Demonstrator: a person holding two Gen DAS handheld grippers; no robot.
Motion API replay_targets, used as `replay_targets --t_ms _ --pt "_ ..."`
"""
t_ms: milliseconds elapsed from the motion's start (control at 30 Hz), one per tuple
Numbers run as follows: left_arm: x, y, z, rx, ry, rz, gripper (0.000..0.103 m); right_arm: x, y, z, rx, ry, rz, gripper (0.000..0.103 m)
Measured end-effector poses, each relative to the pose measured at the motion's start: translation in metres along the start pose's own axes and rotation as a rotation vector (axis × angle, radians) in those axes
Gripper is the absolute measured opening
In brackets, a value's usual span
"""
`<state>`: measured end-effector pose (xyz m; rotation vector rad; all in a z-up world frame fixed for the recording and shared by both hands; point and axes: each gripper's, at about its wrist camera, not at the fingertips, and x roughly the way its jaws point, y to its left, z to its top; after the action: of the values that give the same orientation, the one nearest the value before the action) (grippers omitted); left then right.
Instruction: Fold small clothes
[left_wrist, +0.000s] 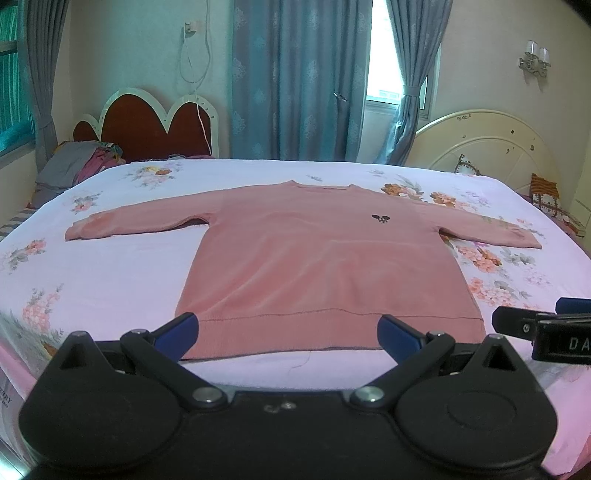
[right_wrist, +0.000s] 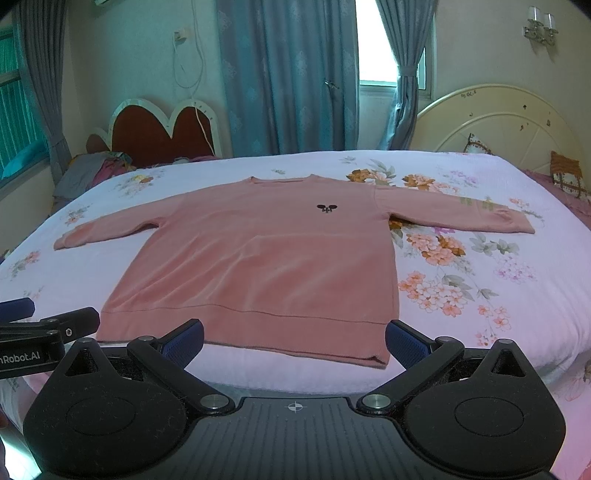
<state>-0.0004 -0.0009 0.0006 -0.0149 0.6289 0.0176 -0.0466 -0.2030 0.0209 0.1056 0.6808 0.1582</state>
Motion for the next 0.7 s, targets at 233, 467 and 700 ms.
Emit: replay_targets --t_ms 233,467,700 --pt "-0.0002 0.0003 -0.0001 0.000 0.001 0.000 0.103 -0.0001 -0.0007 0.0006 -0.002 -0.001 0.000 0.103" --pt "-0.0002 -0.0002 -0.0006 0.001 0.001 -0.001 0.103 -0.0009 -0.0015 0.0011 0.001 0.000 0.000 0.103" --pt "-0.0012 -0.0015 -0.0004 0.006 -0.001 0.002 0.103 -0.0012 -0.0024 0.0019 0.004 0.000 -0.001 0.103"
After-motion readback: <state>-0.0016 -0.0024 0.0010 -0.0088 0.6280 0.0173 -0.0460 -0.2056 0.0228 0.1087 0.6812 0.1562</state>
